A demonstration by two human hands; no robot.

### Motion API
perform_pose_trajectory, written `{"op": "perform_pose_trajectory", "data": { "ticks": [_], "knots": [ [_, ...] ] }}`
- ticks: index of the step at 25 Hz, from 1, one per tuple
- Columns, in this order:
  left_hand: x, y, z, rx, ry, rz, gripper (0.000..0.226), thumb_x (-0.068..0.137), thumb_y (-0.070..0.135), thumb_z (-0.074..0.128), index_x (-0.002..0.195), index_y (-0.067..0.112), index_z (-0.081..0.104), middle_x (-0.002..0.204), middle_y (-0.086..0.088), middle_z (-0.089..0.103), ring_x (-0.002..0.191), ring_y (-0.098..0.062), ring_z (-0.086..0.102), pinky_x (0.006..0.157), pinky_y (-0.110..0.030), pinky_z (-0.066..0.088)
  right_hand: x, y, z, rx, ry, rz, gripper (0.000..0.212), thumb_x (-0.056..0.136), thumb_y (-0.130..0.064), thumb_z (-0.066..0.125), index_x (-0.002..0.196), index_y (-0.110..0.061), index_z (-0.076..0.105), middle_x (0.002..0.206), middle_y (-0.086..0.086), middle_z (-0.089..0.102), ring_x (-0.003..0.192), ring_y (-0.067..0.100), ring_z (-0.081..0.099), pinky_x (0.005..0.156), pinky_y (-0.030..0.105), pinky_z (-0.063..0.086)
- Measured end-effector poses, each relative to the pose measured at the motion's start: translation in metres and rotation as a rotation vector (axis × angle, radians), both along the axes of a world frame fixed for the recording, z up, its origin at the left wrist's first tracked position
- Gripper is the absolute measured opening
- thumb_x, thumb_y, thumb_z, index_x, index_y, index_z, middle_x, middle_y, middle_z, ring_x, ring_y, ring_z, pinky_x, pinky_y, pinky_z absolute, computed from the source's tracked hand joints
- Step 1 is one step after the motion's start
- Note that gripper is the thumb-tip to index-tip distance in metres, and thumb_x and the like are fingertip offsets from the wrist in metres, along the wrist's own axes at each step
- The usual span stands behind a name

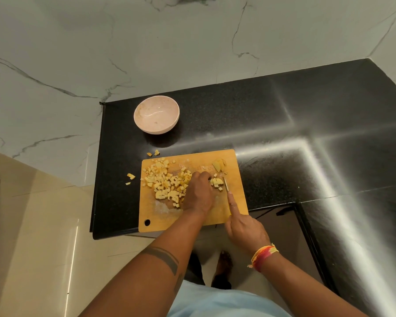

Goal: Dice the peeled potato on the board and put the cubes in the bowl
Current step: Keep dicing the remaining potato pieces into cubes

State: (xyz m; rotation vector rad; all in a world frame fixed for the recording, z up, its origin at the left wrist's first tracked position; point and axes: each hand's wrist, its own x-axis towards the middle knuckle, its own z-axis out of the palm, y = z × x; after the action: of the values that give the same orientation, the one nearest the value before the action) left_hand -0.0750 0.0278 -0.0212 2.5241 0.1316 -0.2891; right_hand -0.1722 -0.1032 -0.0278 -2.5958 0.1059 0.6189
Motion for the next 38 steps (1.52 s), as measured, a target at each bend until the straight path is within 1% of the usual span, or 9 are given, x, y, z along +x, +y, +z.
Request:
{"op": "perform_pose_trajectory", "data": {
  "ticks": [3, 6, 12, 15, 19, 22, 27, 32, 38],
  "knots": [
    [-0.002, 0.006, 0.001, -0.032, -0.085, 0.010, 0.026, 0.103, 0.016, 0.050, 0.122, 0.020, 0.067, 0.120, 0.001, 0.058, 0.104, -0.020, 0.059, 0.084, -0.035, 0.054, 0.009, 0.025, 0.000, 0.001, 0.004, 0.079, 0.079, 0.102, -0.028, 0.034, 0.159, -0.031, -0.020, 0.070, 0.000, 0.057, 0.059, 0.027, 0.058, 0.059, 0.038, 0.048],
    [-0.002, 0.017, 0.001, -0.042, -0.131, 0.034, 0.024, 0.103, 0.017, 0.050, 0.118, 0.017, 0.068, 0.116, -0.001, 0.060, 0.101, -0.019, 0.059, 0.079, -0.026, 0.047, 0.018, 0.041, 0.004, 0.023, -0.024, 0.118, 0.077, 0.103, -0.029, 0.035, 0.161, -0.028, -0.016, 0.072, 0.001, 0.054, 0.061, 0.029, 0.056, 0.058, 0.038, 0.044],
    [0.000, 0.027, 0.002, -0.047, -0.157, 0.023, 0.023, 0.103, 0.017, 0.050, 0.116, 0.018, 0.069, 0.116, 0.000, 0.062, 0.097, -0.016, 0.058, 0.075, -0.024, 0.044, 0.024, 0.023, 0.010, -0.035, 0.027, 0.031, 0.082, 0.100, -0.028, 0.038, 0.159, -0.033, -0.019, 0.070, 0.001, 0.054, 0.051, 0.018, 0.046, 0.055, 0.035, 0.036],
    [0.002, 0.025, 0.003, -0.066, -0.152, 0.009, 0.023, 0.103, 0.018, 0.049, 0.116, 0.018, 0.068, 0.117, 0.001, 0.061, 0.096, -0.013, 0.057, 0.075, -0.022, 0.042, 0.023, 0.032, 0.008, -0.019, 0.000, 0.100, 0.079, 0.100, -0.029, 0.037, 0.160, -0.035, -0.014, 0.072, 0.002, 0.057, 0.060, 0.026, 0.057, 0.056, 0.036, 0.042],
    [0.004, 0.027, 0.000, -0.043, -0.158, 0.005, 0.024, 0.102, 0.017, 0.050, 0.117, 0.019, 0.069, 0.116, 0.002, 0.062, 0.098, -0.015, 0.058, 0.075, -0.023, 0.043, 0.028, 0.026, 0.005, -0.026, 0.000, 0.034, 0.080, 0.100, -0.029, 0.038, 0.160, -0.033, -0.015, 0.071, 0.000, 0.057, 0.053, 0.018, 0.049, 0.052, 0.034, 0.037],
    [0.006, 0.025, -0.001, -0.047, -0.146, 0.004, 0.024, 0.102, 0.018, 0.049, 0.116, 0.018, 0.069, 0.116, 0.000, 0.062, 0.099, -0.016, 0.059, 0.078, -0.026, 0.047, 0.028, 0.029, 0.006, -0.020, -0.014, 0.105, 0.078, 0.100, -0.031, 0.037, 0.161, -0.032, -0.012, 0.073, 0.002, 0.059, 0.061, 0.025, 0.059, 0.057, 0.037, 0.047],
    [0.022, 0.011, -0.001, -0.105, -0.182, -0.049, 0.025, 0.100, 0.015, 0.052, 0.119, 0.017, 0.068, 0.115, -0.001, 0.060, 0.101, -0.018, 0.059, 0.082, -0.026, 0.048, 0.027, 0.014, 0.012, 0.013, -0.089, -0.013, 0.078, 0.101, -0.029, 0.038, 0.161, -0.035, -0.010, 0.061, -0.005, 0.051, 0.049, 0.016, 0.046, 0.046, 0.032, 0.028],
    [0.052, -0.018, -0.007, -0.131, -0.062, -0.063, 0.039, 0.097, 0.024, 0.065, 0.136, 0.021, 0.058, 0.135, -0.001, 0.050, 0.113, -0.022, 0.058, 0.096, -0.035, 0.051, 0.020, -0.008, 0.009, 0.012, -0.092, -0.114, 0.073, 0.101, -0.030, 0.037, 0.161, -0.038, -0.005, 0.062, -0.004, 0.056, 0.053, 0.018, 0.054, 0.050, 0.037, 0.040],
    [0.058, -0.020, -0.017, -0.109, -0.072, -0.066, 0.032, 0.095, 0.015, 0.066, 0.127, 0.019, 0.061, 0.127, 0.000, 0.056, 0.113, -0.021, 0.056, 0.095, -0.031, 0.047, 0.025, -0.012, 0.005, 0.067, -0.101, -0.111, 0.071, 0.101, -0.029, 0.039, 0.162, -0.037, 0.003, 0.060, -0.004, 0.056, 0.052, 0.018, 0.054, 0.050, 0.038, 0.042]
  ]
}}
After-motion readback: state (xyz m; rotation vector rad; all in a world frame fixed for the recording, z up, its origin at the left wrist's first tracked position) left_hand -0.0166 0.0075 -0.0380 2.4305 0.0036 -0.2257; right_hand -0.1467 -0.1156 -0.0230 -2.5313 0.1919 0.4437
